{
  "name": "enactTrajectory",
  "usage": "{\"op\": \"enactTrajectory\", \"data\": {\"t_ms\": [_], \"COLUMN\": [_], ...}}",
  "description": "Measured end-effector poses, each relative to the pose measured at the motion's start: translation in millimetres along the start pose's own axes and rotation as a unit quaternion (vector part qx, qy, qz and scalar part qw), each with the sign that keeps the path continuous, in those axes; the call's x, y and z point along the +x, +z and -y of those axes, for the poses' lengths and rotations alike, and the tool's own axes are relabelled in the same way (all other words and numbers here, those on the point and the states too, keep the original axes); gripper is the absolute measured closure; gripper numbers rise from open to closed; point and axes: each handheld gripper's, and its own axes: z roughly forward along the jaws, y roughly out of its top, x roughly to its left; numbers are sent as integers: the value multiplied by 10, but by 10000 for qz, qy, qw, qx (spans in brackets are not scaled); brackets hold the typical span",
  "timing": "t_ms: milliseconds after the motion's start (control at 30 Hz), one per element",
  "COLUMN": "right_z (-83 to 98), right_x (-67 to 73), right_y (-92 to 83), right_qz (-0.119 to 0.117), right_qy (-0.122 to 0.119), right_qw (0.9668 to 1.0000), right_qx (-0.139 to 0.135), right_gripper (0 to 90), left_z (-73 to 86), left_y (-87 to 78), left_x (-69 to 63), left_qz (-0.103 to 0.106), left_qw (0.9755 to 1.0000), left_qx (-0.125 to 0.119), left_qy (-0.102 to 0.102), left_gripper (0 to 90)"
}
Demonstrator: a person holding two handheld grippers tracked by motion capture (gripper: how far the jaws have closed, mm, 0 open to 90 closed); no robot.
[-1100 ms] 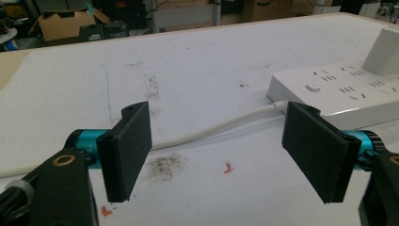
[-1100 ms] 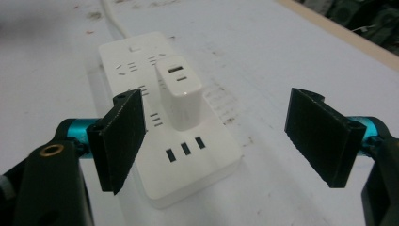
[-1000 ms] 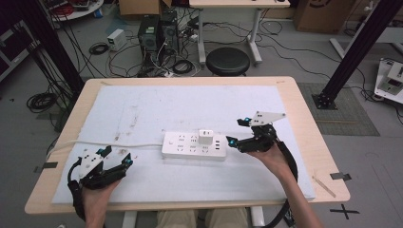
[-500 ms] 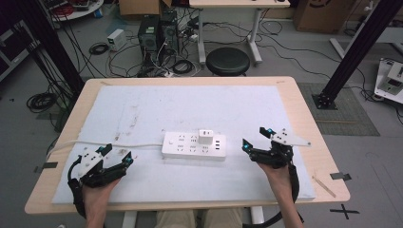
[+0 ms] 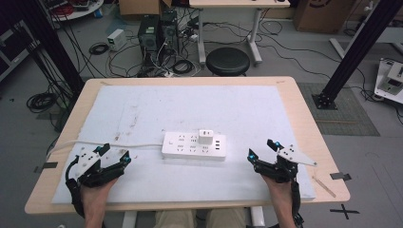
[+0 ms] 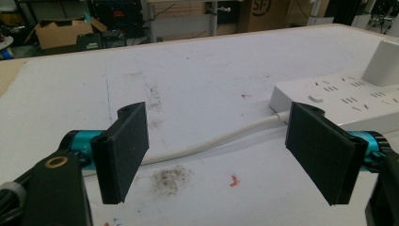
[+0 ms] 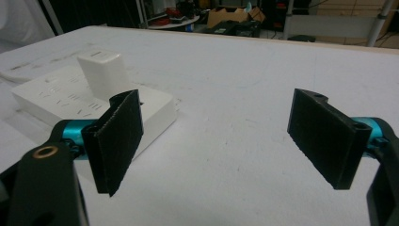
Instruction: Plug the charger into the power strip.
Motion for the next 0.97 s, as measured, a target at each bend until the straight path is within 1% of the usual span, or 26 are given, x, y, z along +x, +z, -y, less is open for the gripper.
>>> {"op": "enactTrajectory", "data": {"t_ms": [100,200,333,433,533,733,767,867,967], "right_z": [9,9,15,31,51,72,74,79,83], "right_x": [-11,-29,-42,-46,-47,-56,-60,-83,-117], "right_y": [-3,-1,-4,3,7,11,11,18,32], "right_qz": [5,8,5,-45,-40,-42,-27,12,47], "right_qy": [2,15,21,43,57,66,66,53,94], "right_qw": [10000,10000,10000,10000,10000,9999,9999,9999,9998], "right_qx": [27,12,15,53,63,82,91,107,146], "right_gripper": [192,191,191,192,192,192,192,192,191], "left_z": [1,-3,-2,0,2,12,16,20,23], "left_y": [11,16,21,25,27,45,61,85,130], "left_x": [-4,-5,-15,-18,-18,-23,-16,21,87], "left_qz": [-15,-12,2,-1,11,-1,-58,-134,-151], "left_qw": [10000,10000,10000,10000,10000,10000,9999,9998,9997], "left_qx": [-22,-2,10,-3,31,62,108,158,196], "left_qy": [-30,8,9,2,30,13,15,-40,-87], "left_gripper": [219,219,219,219,219,219,219,219,219]}}
